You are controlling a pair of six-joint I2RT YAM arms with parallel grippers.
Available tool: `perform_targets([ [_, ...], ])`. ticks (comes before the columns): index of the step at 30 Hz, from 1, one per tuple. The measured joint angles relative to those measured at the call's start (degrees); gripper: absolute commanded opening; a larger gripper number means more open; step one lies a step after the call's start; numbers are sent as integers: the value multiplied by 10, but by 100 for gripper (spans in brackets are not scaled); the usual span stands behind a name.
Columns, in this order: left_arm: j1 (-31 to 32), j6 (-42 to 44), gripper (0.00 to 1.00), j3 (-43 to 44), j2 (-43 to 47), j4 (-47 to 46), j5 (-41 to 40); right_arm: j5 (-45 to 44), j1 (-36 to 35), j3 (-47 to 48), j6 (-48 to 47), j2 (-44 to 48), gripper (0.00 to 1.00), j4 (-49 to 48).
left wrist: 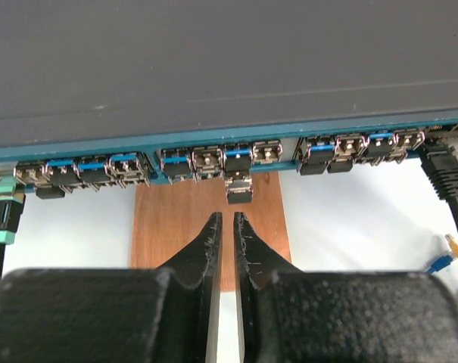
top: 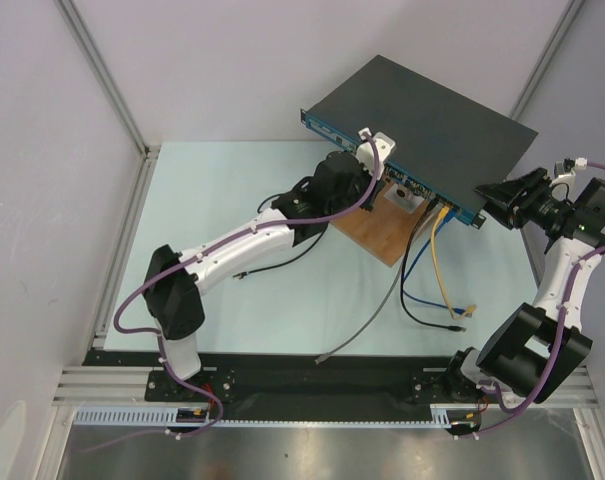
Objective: Insert the plug into the switch port
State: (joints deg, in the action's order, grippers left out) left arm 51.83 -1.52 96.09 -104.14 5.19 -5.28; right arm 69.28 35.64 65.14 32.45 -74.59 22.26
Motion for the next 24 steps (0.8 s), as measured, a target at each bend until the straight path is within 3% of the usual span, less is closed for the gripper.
perform_targets([
  [24,0,5,13,66,-39,14,9,1,0,1,-3,-1,0,2],
])
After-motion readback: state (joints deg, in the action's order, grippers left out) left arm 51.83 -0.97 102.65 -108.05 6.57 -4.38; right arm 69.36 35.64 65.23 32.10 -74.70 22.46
